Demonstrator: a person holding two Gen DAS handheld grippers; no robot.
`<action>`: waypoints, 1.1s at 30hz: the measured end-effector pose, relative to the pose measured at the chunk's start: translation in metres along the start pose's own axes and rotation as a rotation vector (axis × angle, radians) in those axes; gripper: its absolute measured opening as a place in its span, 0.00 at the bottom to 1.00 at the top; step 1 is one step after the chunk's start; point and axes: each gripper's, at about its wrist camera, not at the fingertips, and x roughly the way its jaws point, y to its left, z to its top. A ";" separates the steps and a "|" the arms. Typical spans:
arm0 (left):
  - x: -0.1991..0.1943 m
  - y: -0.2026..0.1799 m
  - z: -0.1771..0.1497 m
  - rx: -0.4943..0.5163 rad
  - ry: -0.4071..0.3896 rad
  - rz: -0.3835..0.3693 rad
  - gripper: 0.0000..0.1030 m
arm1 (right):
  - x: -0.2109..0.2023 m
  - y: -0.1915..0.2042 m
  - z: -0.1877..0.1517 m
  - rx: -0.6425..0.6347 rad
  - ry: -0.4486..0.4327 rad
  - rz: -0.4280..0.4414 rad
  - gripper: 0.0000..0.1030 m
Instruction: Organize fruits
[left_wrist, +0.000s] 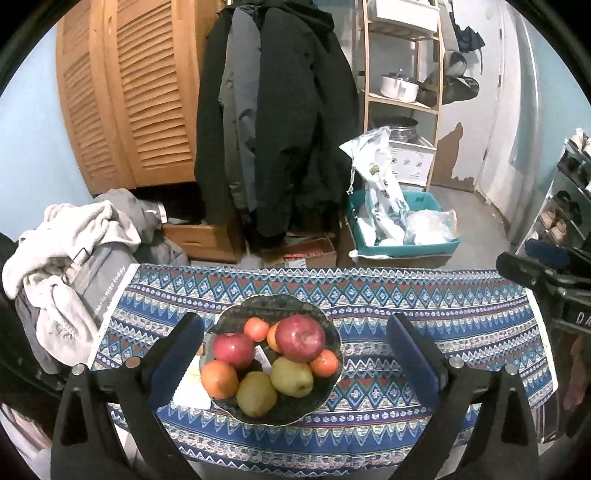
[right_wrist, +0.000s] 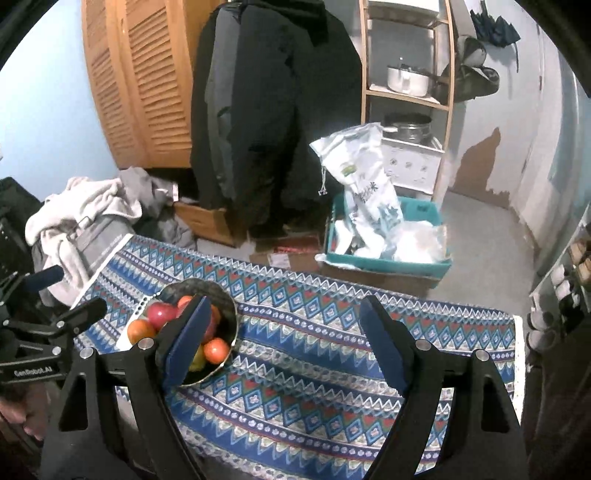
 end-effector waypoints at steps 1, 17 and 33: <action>0.000 -0.001 0.001 0.000 0.000 0.001 0.98 | 0.000 0.000 -0.001 -0.006 0.000 0.002 0.79; 0.002 -0.009 0.002 0.007 0.015 0.028 0.99 | 0.007 -0.003 -0.008 -0.015 0.010 0.020 0.79; -0.001 -0.017 0.002 0.031 0.018 0.032 0.99 | 0.000 -0.010 -0.007 0.001 -0.006 0.014 0.79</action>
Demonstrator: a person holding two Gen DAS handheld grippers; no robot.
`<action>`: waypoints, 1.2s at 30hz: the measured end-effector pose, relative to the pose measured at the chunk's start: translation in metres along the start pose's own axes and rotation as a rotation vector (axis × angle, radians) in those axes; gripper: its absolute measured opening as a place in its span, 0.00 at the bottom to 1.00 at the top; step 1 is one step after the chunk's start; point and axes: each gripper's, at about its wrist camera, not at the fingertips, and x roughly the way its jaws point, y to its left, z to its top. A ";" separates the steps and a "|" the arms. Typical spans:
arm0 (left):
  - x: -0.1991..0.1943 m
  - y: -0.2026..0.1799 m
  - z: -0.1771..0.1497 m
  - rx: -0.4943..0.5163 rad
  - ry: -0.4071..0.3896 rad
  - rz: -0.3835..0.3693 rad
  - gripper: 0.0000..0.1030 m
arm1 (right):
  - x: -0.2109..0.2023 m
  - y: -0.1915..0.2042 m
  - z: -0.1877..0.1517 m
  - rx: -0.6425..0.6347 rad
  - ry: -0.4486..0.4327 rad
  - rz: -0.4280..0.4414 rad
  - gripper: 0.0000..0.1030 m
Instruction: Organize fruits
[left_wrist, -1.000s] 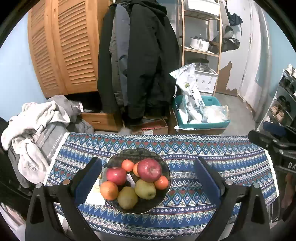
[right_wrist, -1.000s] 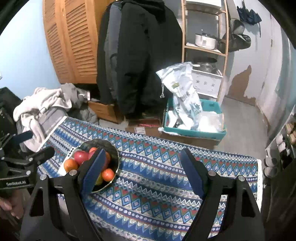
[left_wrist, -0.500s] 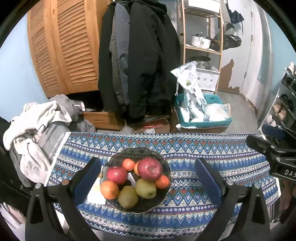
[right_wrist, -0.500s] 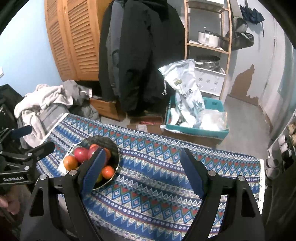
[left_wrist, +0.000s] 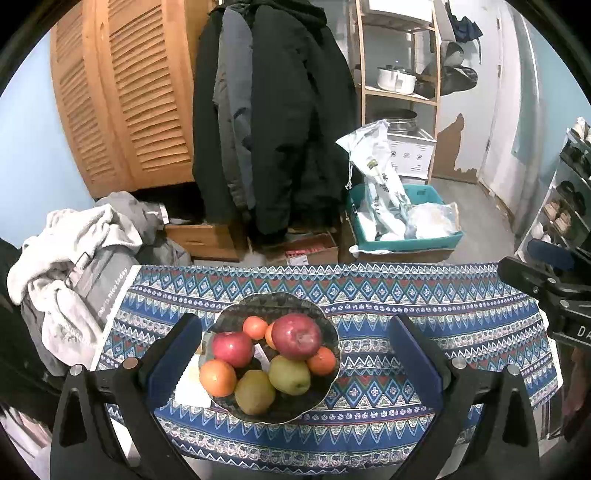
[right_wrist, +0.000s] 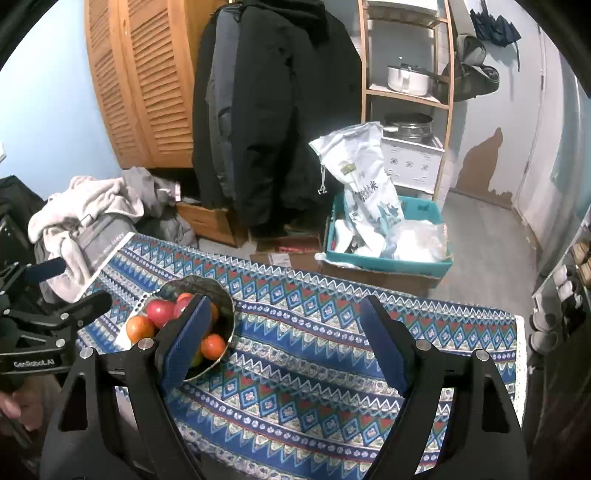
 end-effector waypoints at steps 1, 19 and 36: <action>0.000 0.000 0.000 0.001 0.000 0.000 0.99 | 0.000 0.000 0.000 0.000 0.001 0.001 0.79; -0.001 -0.008 -0.001 0.022 0.012 0.002 0.99 | -0.001 -0.002 -0.003 0.003 0.009 0.001 0.79; -0.004 -0.013 -0.001 0.047 -0.001 0.021 0.99 | -0.001 -0.005 -0.004 -0.001 0.016 0.001 0.79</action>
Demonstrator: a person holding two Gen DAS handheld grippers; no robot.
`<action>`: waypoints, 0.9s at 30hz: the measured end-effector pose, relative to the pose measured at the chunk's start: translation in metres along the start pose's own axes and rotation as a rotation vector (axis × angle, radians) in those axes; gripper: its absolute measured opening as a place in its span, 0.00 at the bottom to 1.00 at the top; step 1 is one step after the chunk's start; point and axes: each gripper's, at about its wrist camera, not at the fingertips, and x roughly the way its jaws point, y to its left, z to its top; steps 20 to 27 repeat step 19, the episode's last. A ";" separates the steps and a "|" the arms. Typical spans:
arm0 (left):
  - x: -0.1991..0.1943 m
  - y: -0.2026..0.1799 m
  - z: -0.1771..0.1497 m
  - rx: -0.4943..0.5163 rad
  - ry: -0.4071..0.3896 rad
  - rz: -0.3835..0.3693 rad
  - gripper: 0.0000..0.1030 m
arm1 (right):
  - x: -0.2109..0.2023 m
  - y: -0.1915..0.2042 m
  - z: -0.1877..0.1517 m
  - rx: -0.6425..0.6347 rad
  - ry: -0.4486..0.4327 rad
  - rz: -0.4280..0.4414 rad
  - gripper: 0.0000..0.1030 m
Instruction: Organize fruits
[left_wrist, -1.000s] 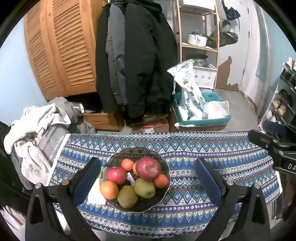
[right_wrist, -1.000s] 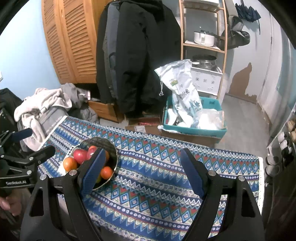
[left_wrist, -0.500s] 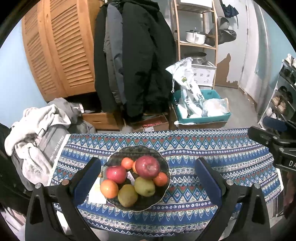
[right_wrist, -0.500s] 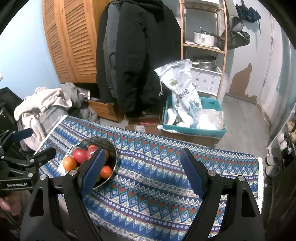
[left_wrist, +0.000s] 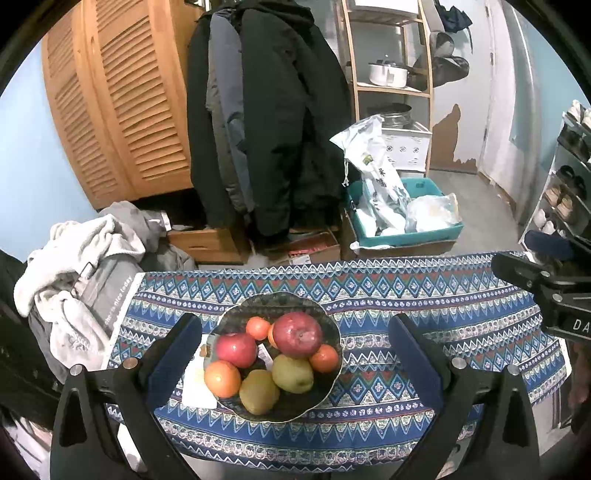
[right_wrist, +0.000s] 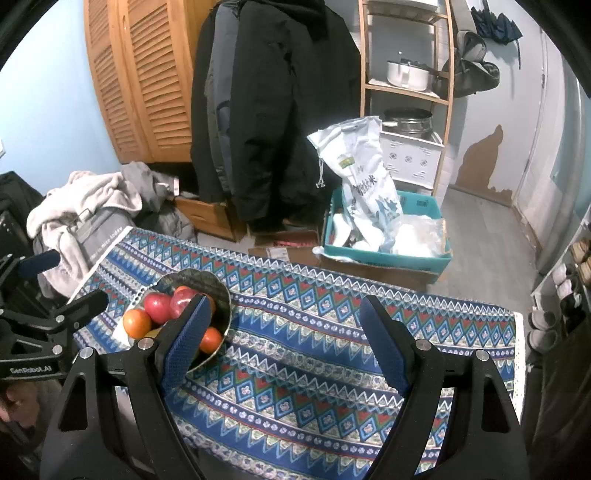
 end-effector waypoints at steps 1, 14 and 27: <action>0.000 0.000 0.000 0.000 0.000 -0.001 0.99 | 0.000 0.000 0.000 -0.001 -0.001 -0.001 0.79; 0.000 0.000 -0.001 -0.011 0.008 -0.013 0.99 | 0.001 -0.002 -0.001 -0.003 0.002 -0.001 0.79; 0.000 0.001 -0.001 -0.018 0.007 -0.018 0.99 | 0.001 -0.001 0.000 -0.002 0.003 -0.001 0.79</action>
